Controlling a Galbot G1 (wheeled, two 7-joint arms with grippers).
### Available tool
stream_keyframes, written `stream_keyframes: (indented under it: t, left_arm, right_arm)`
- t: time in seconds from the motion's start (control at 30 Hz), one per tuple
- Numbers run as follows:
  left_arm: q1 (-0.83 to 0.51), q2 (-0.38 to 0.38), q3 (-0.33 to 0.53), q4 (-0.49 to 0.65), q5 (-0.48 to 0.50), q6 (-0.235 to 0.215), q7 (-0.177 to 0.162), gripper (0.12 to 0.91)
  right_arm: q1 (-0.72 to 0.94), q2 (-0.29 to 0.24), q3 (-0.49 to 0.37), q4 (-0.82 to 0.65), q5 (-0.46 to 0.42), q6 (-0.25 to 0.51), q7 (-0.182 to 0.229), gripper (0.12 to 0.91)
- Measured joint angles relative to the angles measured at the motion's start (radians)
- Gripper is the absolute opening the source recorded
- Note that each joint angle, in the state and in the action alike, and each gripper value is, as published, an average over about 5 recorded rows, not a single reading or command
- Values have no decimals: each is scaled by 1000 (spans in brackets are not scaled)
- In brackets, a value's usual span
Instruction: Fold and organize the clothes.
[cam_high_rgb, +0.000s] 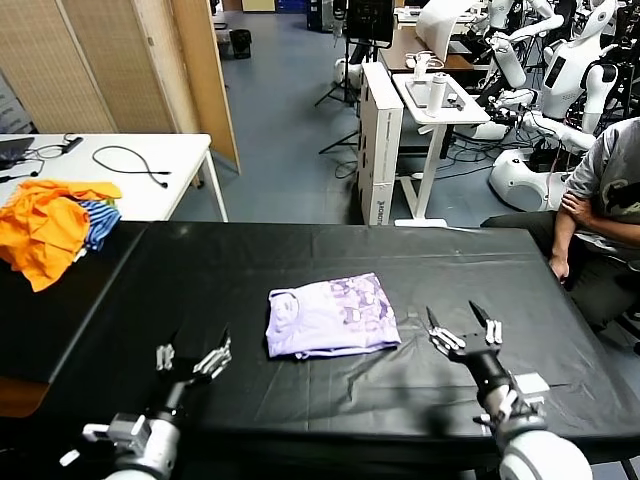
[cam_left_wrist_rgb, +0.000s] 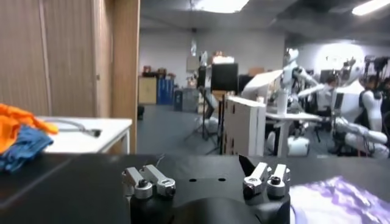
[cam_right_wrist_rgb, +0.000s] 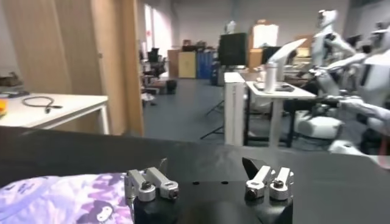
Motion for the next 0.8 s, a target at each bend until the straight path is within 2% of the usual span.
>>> stream_keyframes:
  t: [0.23,0.4,0.8]
  left_arm:
    - [86,-2,-21,-40,-16,17,-26,907]
    - [124,-5,-30,-59,-30,22,-29,907]
    - [153,-16,-33,-56,-44,44,-14,907]
  right_arm:
    - [-127,38,-7,44,-72,108,8,907]
    - [-204,71,-40,50,-136,170,23,907]
    - [-281,102,-56,50,-175,196,49,907]
